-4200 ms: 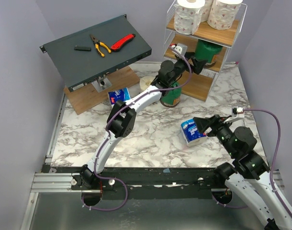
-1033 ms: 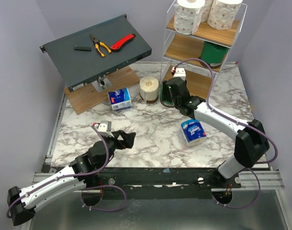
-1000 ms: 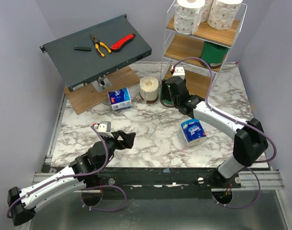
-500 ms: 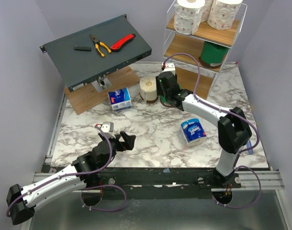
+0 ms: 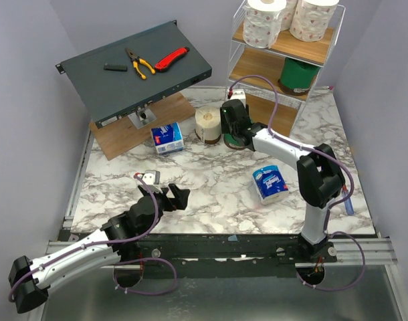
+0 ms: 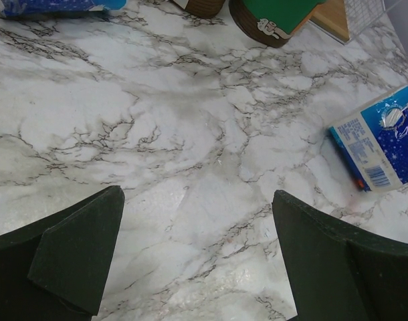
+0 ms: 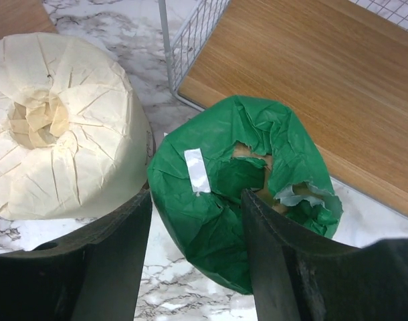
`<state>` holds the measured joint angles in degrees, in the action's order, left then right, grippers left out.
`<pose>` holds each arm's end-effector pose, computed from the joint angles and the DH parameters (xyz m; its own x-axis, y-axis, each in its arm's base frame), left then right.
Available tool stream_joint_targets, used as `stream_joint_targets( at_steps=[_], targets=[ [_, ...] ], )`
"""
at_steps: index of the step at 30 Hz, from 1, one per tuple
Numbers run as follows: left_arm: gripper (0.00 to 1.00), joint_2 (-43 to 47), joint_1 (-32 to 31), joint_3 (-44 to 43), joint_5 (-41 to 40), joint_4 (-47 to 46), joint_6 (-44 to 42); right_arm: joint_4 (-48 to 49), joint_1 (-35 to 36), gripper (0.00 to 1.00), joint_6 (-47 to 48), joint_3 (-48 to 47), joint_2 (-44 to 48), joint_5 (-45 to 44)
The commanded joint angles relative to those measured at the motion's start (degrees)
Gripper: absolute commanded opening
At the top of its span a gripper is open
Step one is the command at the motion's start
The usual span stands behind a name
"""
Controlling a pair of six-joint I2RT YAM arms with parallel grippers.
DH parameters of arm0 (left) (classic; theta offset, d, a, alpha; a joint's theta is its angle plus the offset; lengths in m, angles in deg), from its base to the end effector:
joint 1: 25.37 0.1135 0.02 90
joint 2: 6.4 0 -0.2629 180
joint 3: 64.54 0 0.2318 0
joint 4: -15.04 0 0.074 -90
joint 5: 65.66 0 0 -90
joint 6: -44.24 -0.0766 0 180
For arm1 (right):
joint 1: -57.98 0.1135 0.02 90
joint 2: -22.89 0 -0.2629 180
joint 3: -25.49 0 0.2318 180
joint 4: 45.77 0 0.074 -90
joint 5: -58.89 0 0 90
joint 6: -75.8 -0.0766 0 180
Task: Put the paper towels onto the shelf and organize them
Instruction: Adjust the paper towel at the center of the board.
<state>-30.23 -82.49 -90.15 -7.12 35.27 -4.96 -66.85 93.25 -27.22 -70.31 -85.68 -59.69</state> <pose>0.1114 -0.0987 0.1828 -0.4225 -0.3731 -0.8260 0.2266 0.8390 -0.4948 0.3862 0.2283 0.2328 -0.4842 -0.1002 -0.8692 -0.0755 0.9945 -0.0725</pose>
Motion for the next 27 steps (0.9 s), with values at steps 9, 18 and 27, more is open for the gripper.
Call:
stream_joint_targets(
  at_steps=[9, 18, 27],
  targets=[
    [0.97, -2.6, -0.1, -1.9, -0.4, -2.6, -2.1, -2.3, -0.3, 0.55, 0.2, -3.8, -4.3, 1.5],
    [0.97, -2.6, -0.1, -1.7, -0.2, -2.6, -2.1, -5.0, -0.6, 0.54, -1.0, -4.7, -5.8, 2.9],
    [0.97, -2.7, -0.1, -1.7, 0.1, -2.6, -1.9, -9.1, -0.5, 0.47, -0.3, -6.6, -5.5, 4.9]
  ],
)
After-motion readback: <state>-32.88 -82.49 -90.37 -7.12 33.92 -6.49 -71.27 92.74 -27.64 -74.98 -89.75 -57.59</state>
